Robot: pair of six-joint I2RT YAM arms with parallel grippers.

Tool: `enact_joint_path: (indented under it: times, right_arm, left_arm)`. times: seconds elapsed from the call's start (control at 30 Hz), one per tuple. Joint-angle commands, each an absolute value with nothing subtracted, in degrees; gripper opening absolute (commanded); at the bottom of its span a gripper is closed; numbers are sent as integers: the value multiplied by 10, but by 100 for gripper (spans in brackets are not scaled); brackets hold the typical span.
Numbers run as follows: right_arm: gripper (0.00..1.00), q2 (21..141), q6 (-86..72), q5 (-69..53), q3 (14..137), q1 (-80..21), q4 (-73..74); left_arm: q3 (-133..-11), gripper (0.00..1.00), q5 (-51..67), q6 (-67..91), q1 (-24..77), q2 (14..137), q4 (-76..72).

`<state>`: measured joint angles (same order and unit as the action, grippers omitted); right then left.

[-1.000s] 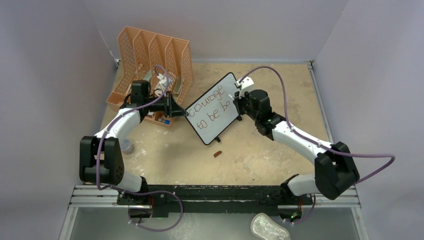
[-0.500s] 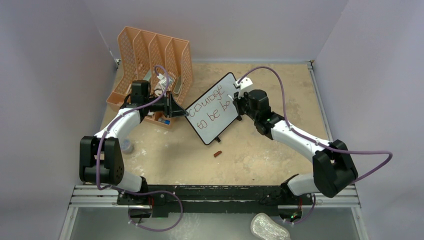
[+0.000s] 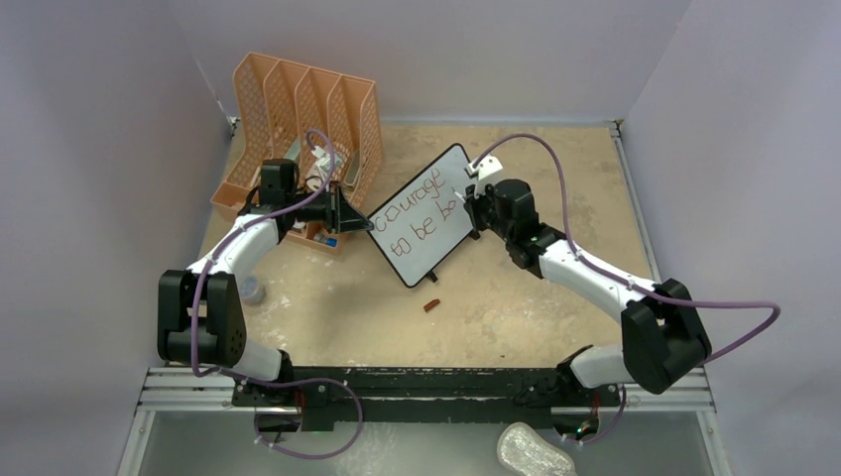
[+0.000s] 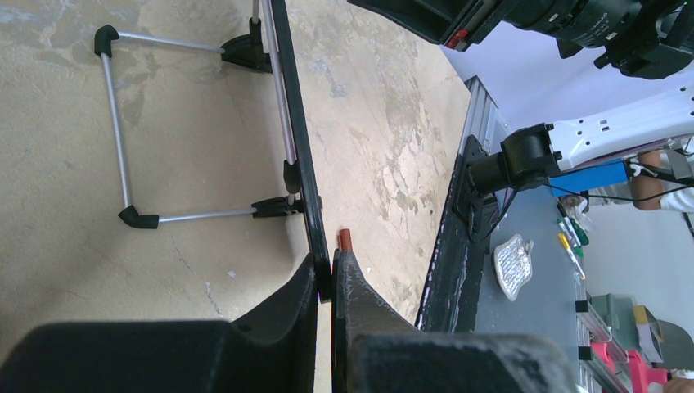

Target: Write a sentence on the whiteboard

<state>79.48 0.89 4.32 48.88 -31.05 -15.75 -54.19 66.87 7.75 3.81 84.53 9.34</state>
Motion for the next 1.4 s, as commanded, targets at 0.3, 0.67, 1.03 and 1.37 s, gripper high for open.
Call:
enact_joint_path:
  times: [0.3,0.67,1.03,1.37]
  right_arm:
    - [0,766,4,26,462,-310,-138]
    - [0,764,-14,43,454,-309,-132]
    - [0,764,-15,66,457,-309,-132]
    - [0,715,-14,81,465,-309,-119]
  left_arm:
    - [-547,0,644,45,40,856,107]
    - [-547,0,644,45,40,855,107]
    - [-549,0,643,42,40,853,110]
    - [-569,0,627,16,29,847,146]
